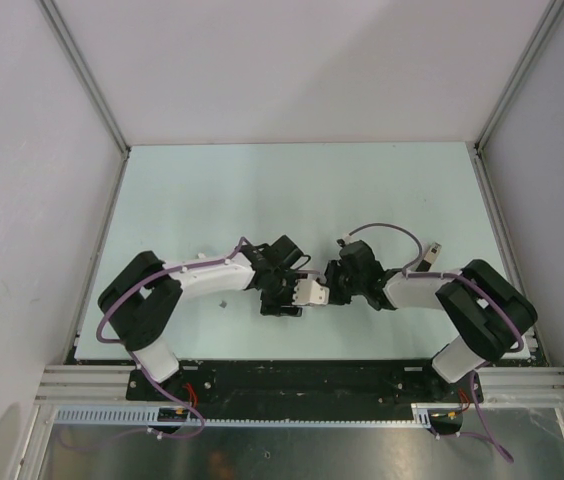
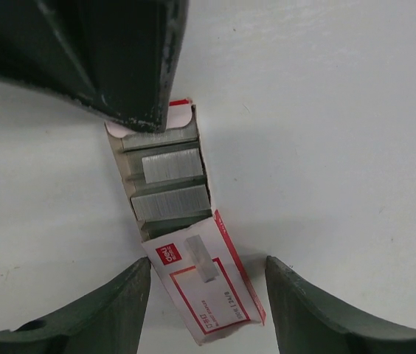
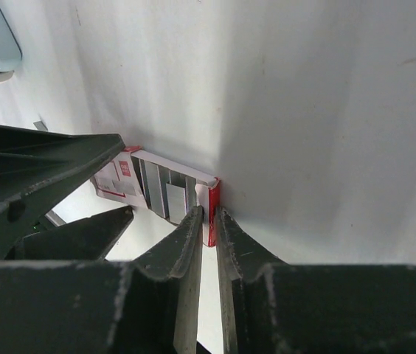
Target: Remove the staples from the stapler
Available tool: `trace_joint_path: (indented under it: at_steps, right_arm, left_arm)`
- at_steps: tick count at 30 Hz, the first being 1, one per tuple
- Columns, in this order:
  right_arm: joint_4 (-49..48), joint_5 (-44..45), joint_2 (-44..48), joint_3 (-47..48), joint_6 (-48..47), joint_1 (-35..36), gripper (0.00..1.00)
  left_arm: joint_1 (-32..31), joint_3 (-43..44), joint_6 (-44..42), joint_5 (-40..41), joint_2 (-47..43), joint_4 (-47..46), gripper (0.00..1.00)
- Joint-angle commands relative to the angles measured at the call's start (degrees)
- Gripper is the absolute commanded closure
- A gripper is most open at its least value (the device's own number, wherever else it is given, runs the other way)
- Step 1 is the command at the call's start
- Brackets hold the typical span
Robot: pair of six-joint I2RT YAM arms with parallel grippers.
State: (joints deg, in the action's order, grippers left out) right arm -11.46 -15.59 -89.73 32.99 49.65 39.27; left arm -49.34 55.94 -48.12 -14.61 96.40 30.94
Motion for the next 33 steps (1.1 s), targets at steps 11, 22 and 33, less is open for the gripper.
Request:
trace_joint_path:
  at_steps: [11,22,33]
  right_arm:
    - [2.5,-0.34,-2.71,2.91,-3.84,-0.28,0.83]
    - [3.3,-0.34,-2.39,3.94,-4.04,0.14,0.84]
    - [0.73,2.23,-1.92,4.24,1.35,5.13,0.84]
  left_arm:
    - [-1.6,-6.0,-7.48,2.07,-1.79,-2.74,0.38]
    - [-1.72,-5.62,-8.26,0.73,-1.6,-2.76,0.41]
    - [-1.72,-4.7,-5.82,1.09,-0.93,-2.73,0.41]
